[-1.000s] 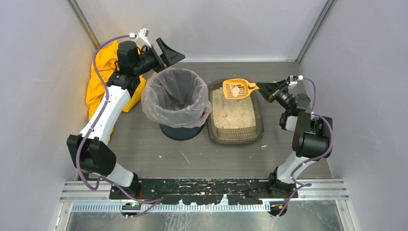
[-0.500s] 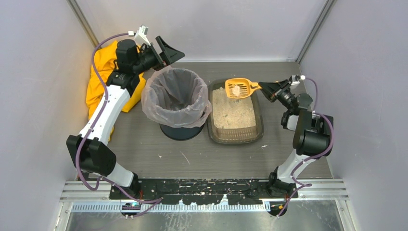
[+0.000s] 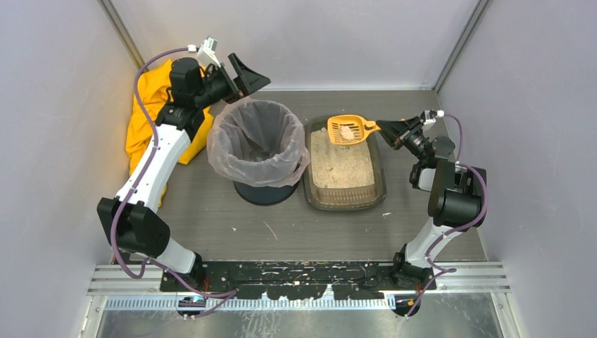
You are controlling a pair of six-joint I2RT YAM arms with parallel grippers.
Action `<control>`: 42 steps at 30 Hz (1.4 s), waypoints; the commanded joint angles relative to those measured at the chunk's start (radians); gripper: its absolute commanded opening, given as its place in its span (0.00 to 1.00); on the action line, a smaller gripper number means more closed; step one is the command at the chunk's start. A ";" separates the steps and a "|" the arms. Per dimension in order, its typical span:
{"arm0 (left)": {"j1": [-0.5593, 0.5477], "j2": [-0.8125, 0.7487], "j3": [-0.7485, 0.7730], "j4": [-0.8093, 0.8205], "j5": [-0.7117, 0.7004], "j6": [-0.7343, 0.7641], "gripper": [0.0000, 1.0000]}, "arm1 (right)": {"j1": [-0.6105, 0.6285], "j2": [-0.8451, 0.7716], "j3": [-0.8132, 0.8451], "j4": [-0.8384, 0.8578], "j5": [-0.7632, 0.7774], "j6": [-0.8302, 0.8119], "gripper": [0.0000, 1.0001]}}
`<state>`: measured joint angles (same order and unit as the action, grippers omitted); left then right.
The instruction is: Clean the litter box
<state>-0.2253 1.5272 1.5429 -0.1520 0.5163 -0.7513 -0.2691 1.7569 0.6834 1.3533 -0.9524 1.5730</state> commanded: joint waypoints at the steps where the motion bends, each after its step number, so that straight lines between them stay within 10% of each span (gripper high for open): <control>1: -0.003 -0.048 0.010 0.022 0.003 0.014 0.98 | -0.038 -0.013 -0.002 0.075 -0.002 -0.004 0.01; 42: -0.008 -0.087 -0.033 0.018 0.014 0.023 0.98 | 0.038 -0.021 -0.039 0.022 0.038 -0.047 0.01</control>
<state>-0.2268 1.4780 1.5028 -0.1699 0.5163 -0.7452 -0.2977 1.7672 0.6170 1.3460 -0.9279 1.5566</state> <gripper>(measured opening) 0.980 0.258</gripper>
